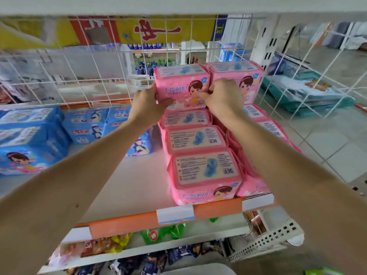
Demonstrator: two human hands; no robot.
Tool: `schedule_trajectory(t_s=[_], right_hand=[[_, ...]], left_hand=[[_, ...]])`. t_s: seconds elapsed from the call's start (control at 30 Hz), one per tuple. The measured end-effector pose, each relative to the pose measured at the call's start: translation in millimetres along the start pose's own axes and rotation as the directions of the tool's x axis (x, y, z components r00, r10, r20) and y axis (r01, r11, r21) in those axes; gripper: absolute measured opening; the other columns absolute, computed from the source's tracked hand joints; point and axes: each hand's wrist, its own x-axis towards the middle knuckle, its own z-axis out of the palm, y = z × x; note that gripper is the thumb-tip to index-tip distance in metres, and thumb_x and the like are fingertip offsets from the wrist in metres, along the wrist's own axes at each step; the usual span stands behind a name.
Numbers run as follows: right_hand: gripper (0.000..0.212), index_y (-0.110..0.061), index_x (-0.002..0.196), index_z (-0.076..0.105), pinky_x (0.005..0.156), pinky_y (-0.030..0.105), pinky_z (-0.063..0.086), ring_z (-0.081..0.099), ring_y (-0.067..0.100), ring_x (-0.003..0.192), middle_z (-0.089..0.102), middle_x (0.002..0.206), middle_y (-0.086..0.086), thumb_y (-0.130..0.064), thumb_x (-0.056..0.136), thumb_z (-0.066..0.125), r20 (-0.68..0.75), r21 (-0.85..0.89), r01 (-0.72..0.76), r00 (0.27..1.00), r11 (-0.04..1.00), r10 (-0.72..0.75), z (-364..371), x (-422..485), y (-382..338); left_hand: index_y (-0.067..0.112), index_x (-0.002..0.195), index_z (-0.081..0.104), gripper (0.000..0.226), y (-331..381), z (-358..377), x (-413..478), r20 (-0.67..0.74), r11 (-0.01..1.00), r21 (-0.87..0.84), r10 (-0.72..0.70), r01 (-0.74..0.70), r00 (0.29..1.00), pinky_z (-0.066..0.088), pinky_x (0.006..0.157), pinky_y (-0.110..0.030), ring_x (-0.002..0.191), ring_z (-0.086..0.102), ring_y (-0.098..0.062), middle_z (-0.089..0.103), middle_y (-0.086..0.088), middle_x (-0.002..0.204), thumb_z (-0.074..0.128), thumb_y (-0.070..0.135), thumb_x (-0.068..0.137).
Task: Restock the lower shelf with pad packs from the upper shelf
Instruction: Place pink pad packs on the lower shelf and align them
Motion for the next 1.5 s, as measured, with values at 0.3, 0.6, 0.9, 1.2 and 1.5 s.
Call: schedule_trajectory(t_s=[0.3, 0.6, 0.9, 1.2, 1.5], right_hand=[[0.093, -0.025, 0.148, 0.038, 0.117, 0.051, 0.025, 0.023, 0.036, 0.145, 0.025, 0.157, 0.016, -0.058, 0.072, 0.078, -0.284, -0.155, -0.009, 0.958, 0.988, -0.035, -19.8, -0.4, 36.7], [0.06, -0.035, 0.142, 0.044, 0.114, 0.063, 0.026, 0.026, 0.031, 0.146, 0.042, 0.152, -0.003, -0.043, 0.088, 0.068, -0.139, -0.232, 0.087, 0.983, 0.969, -0.122, -11.2, 13.7, 48.4], [0.058, -0.028, 0.138, 0.052, 0.109, 0.063, 0.03, 0.031, 0.035, 0.137, 0.05, 0.144, -0.001, -0.043, 0.085, 0.071, -0.138, -0.154, 0.134, 0.978, 0.979, -0.155, -4.8, 20.1, 47.9], [0.057, -0.026, 0.143, 0.052, 0.11, 0.04, 0.028, 0.032, 0.032, 0.14, 0.049, 0.15, 0.0, -0.04, 0.09, 0.068, -0.091, -0.075, 0.141, 0.985, 0.987, -0.147, -15.4, 24.6, 47.4], [0.061, -0.023, 0.148, 0.044, 0.118, 0.061, 0.019, 0.024, 0.031, 0.147, 0.039, 0.156, 0.002, -0.023, 0.089, 0.063, 0.013, -0.007, 0.164, 0.986, 0.986, -0.164, -18.7, 23.2, 50.1]], left_hand=[[0.01, 0.135, 0.049, 0.061, 7.0, -3.5, 6.6, -0.035, 0.998, -0.063, -0.016, 0.013, 0.999, 0.054, 0.083, -0.035, 0.089, 0.063, -0.019, 0.069, 0.0, 0.107, 0.073, 0.037, 0.086], [0.024, 0.141, 0.047, 0.066, 18.1, -1.2, 12.9, -0.054, 0.997, -0.04, 0.068, -0.07, 0.996, 0.053, 0.088, -0.034, 0.097, 0.063, -0.021, 0.064, -0.004, 0.127, 0.074, 0.048, 0.085], [0.025, 0.138, 0.049, 0.065, 24.6, 7.7, 30.5, 0.028, 0.999, -0.022, 0.031, -0.03, 0.999, 0.049, 0.092, -0.04, 0.112, 0.055, -0.028, 0.062, -0.006, 0.128, 0.076, 0.046, 0.083], [0.021, 0.134, 0.051, 0.065, 31.6, 6.4, 28.7, 0.009, 1.0, -0.031, 0.004, -0.003, 1.0, 0.054, 0.089, -0.041, 0.102, 0.062, -0.026, 0.067, -0.002, 0.124, 0.081, 0.04, 0.081], [0.029, 0.144, 0.037, 0.083, 27.5, 4.0, 19.7, -0.02, 0.999, 0.032, -0.024, 0.025, 1.0, 0.052, 0.075, -0.035, 0.096, 0.064, -0.027, 0.069, 0.001, 0.109, 0.076, 0.06, 0.077]])
